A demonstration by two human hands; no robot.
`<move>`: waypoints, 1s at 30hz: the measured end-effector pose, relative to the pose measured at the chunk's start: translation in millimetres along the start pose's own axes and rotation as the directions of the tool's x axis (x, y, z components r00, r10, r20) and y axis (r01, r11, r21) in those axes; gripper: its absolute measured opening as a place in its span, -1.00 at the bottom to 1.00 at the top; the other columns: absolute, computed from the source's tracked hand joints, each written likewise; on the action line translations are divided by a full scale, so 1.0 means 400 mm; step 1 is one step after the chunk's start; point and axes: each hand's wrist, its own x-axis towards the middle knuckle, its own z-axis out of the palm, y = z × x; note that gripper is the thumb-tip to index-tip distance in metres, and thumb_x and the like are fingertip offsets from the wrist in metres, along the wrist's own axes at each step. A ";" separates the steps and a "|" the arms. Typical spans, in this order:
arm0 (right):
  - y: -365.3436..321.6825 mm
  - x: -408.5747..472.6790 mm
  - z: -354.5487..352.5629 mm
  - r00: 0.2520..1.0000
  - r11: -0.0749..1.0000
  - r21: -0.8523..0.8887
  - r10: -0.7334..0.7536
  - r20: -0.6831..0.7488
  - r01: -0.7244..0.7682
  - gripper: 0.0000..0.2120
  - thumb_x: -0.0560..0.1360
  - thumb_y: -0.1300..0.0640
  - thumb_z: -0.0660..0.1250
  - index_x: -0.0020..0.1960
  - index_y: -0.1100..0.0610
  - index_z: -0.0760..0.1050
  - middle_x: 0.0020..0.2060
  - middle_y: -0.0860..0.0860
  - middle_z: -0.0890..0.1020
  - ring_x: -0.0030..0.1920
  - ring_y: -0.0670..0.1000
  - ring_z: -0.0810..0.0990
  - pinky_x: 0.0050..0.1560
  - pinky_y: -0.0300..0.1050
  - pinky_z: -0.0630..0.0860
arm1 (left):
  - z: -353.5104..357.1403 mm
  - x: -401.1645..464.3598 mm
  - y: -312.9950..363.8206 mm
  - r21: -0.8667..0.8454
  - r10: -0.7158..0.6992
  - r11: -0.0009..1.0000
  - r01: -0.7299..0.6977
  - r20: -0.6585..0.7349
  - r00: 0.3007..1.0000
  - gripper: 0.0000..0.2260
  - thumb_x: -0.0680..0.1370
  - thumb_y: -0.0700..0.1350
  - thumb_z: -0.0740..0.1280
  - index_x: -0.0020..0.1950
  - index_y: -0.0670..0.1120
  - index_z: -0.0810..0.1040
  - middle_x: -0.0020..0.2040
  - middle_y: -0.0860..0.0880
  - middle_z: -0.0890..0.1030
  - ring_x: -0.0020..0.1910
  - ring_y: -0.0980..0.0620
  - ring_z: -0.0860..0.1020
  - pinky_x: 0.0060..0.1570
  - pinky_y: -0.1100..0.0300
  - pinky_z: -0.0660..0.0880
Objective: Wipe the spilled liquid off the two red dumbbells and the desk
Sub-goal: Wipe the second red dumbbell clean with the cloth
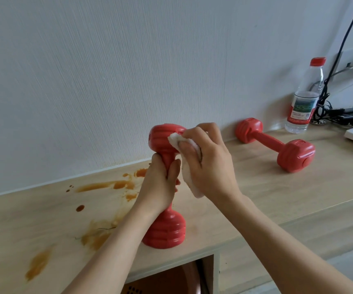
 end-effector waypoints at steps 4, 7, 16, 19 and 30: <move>0.039 -0.002 -0.003 0.993 0.992 0.040 0.119 0.002 -0.119 -0.86 0.56 0.03 0.24 -0.04 0.04 0.54 0.03 -0.02 0.45 -0.08 -0.03 0.53 -0.08 0.03 0.51 | -0.002 0.001 -0.002 -0.027 -0.017 0.999 0.017 -0.009 1.000 -0.88 0.60 -0.08 0.18 0.00 -0.13 0.33 -0.29 -0.03 0.49 -0.37 0.08 0.51 -0.41 0.25 0.46; 0.001 0.001 0.005 0.999 0.999 -0.031 -0.014 -0.040 0.013 -0.83 0.53 -0.03 0.22 -0.06 0.03 0.53 0.03 -0.01 0.45 -0.09 0.05 0.54 -0.20 -0.05 0.50 | 0.001 0.003 -0.001 0.009 -0.018 1.000 0.018 -0.010 1.000 -0.87 0.61 -0.07 0.16 -0.01 -0.12 0.32 -0.27 -0.04 0.51 -0.38 0.08 0.51 -0.44 0.29 0.44; 0.059 -0.004 0.011 0.972 0.968 0.103 0.223 0.079 -0.230 -0.87 0.57 0.08 0.21 -0.08 0.01 0.52 -0.02 -0.08 0.43 -0.09 -0.22 0.47 -0.03 -0.18 0.42 | -0.010 -0.002 -0.007 -0.034 -0.002 0.999 0.001 -0.020 1.000 -0.89 0.59 -0.08 0.19 -0.09 -0.08 0.34 -0.30 -0.03 0.49 -0.44 0.15 0.51 -0.42 0.22 0.50; 0.024 -0.005 0.019 0.993 0.983 0.142 0.113 0.033 -0.116 -0.89 0.58 0.08 0.20 -0.09 -0.07 0.46 0.01 -0.05 0.42 -0.04 -0.16 0.45 -0.03 -0.23 0.36 | -0.008 0.005 -0.006 -0.049 -0.006 0.999 0.005 -0.006 1.000 -0.90 0.59 -0.09 0.19 -0.07 -0.11 0.34 -0.29 -0.04 0.50 -0.44 0.13 0.50 -0.48 0.31 0.44; 0.062 0.043 0.019 0.940 0.860 0.390 0.258 0.222 -0.328 -0.78 0.61 -0.11 -0.05 0.03 -0.01 0.26 0.05 0.01 0.38 0.08 0.02 0.48 0.20 0.05 0.45 | -0.015 -0.006 0.001 -0.199 0.105 0.978 -0.066 0.189 0.976 -0.86 0.61 -0.15 0.18 -0.15 -0.02 0.38 -0.39 0.08 0.51 -0.48 0.11 0.48 -0.45 0.21 0.43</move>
